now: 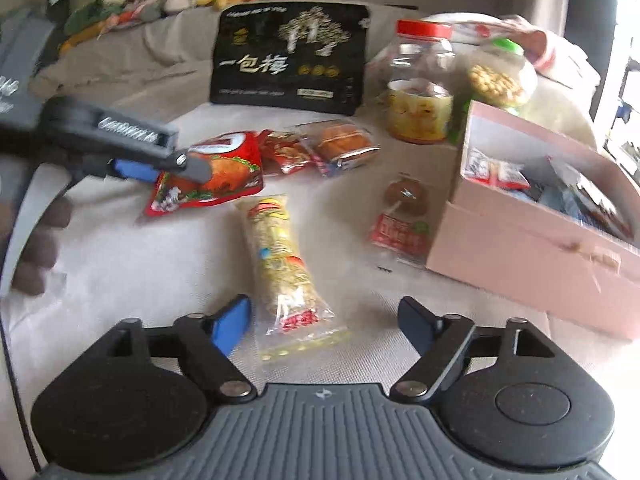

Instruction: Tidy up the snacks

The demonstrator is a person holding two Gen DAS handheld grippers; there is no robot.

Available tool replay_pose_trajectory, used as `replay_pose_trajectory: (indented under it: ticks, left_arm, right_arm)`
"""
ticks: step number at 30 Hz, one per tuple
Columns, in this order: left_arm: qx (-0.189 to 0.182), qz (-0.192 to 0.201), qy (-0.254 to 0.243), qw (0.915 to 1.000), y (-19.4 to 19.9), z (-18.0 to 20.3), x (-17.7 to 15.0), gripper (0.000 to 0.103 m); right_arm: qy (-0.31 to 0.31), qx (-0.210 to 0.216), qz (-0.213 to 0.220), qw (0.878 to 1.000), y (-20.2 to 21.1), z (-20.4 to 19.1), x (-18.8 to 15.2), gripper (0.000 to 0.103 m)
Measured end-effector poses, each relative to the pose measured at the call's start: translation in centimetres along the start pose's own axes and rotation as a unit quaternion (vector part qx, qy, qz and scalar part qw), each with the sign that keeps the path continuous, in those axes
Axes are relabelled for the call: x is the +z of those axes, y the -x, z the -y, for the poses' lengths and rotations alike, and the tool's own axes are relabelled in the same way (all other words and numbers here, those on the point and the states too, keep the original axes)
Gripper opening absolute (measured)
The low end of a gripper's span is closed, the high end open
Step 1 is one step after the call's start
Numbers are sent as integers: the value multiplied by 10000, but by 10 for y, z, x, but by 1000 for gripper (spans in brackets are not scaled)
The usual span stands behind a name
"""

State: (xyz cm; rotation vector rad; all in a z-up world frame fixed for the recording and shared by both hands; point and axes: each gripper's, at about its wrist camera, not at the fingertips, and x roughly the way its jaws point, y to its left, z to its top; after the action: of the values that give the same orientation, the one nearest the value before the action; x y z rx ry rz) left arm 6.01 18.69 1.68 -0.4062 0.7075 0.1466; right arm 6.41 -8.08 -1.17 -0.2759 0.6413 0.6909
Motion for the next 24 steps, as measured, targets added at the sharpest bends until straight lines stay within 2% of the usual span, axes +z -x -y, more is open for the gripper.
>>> replay_pose_trajectory:
  ticks: [4,7,8,9,13,15,17,19,22,24]
  left_arm:
    - [-175,-87,-240,9995,9,5,-11,60]
    - [262,56,-232,9994,16,7,-13,55]
    - [398,126,-166,9990,18,6,-12,55]
    - [385,178,-54,9991,18,3,-10,55]
    - [-36,112,720,9973,9,-15,2,55]
    - [-9,82,852,9963,0,-18,6,55]
    - [-9,136,909,9958,-5,-20,12,55]
    - [-64,252,1032,9943,-6,-24,17,55]
    - [-12,404,1139,9927,-6,-34,23,55]
    - [-44,483,1223,9913,1,-43,22,55]
  right_arm:
    - [-208,116,30,9997,1,8,-2,85]
    - [-241,159,63,9996,1,10,-3,86]
    - [-249,173,68,9995,1,10,-3,86]
    - [-264,187,76,9994,1,11,-3,86]
    - [-384,273,119,9988,3,14,-4,87]
    - [-379,265,104,9989,3,13,-4,87]
    - [-161,267,-11,9995,2,6,-1,87]
    - [180,454,-48,9988,3,-4,7,87]
    - [612,472,215,9968,5,-22,30,87]
    - [682,597,340,9953,0,-33,51,87]
